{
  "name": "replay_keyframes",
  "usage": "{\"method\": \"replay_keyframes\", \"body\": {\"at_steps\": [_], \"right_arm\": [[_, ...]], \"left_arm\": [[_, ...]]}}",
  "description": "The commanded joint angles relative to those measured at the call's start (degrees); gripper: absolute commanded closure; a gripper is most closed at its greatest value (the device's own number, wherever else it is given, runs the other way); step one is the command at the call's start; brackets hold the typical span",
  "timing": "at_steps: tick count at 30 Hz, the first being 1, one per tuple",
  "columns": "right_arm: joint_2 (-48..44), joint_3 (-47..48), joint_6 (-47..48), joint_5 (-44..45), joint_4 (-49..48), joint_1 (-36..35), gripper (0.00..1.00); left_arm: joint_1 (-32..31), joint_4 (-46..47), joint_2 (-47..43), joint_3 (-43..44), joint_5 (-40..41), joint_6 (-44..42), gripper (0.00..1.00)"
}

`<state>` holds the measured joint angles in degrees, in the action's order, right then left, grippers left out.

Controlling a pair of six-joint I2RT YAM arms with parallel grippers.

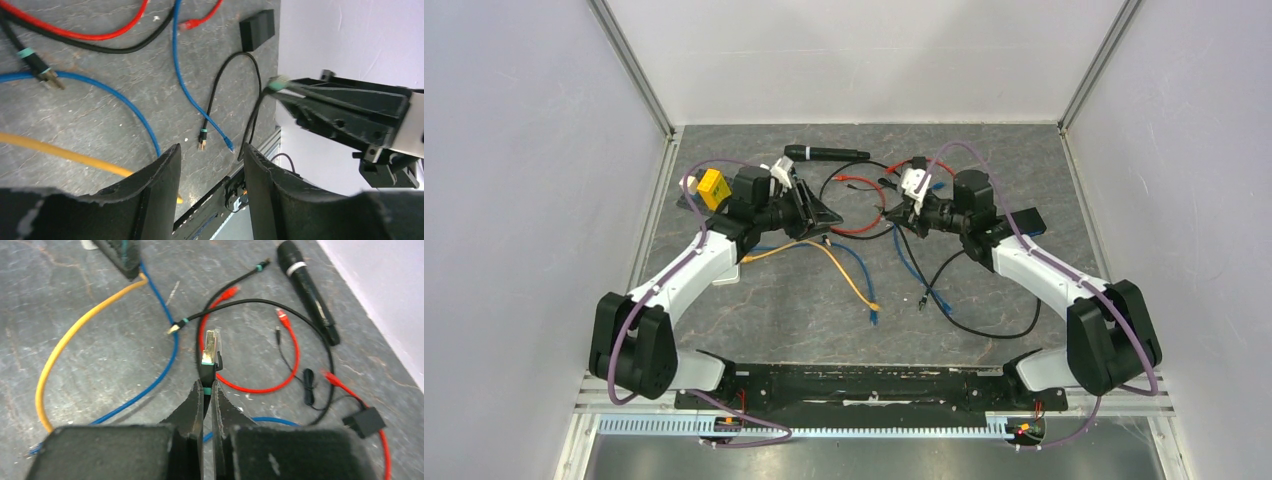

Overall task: Insert the plug into the switch port
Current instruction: Pick up the connector from the center of the board.

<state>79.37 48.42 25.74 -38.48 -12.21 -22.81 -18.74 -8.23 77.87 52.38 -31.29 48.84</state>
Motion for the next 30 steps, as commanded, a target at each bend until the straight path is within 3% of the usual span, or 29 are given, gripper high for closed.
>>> {"method": "replay_keyframes", "body": {"at_steps": [1,10,24,26,30], "right_arm": [[1.0,2.6,1.9,-2.7,2.2,-2.0,1.00],[1.8,3.2,0.4,-4.8,2.4,-3.7,1.00],[1.8,3.5,0.2,-6.2,3.6,-5.3,1.00],[1.8,3.4,0.1,-6.2,3.4,-5.4,1.00],[2.2,3.3,-0.3,-6.1,3.4,-5.4,1.00]], "left_arm": [[-1.4,1.4,0.2,4.0,-1.7,-5.1,0.44],[-6.9,9.6,0.9,4.1,-2.9,-12.8,0.42],[-8.4,19.0,9.2,5.0,-8.8,-8.1,0.48],[-8.6,19.0,10.0,5.5,-10.0,-8.0,0.52],[-8.6,19.0,9.9,4.9,-10.3,-8.0,0.77]]}}
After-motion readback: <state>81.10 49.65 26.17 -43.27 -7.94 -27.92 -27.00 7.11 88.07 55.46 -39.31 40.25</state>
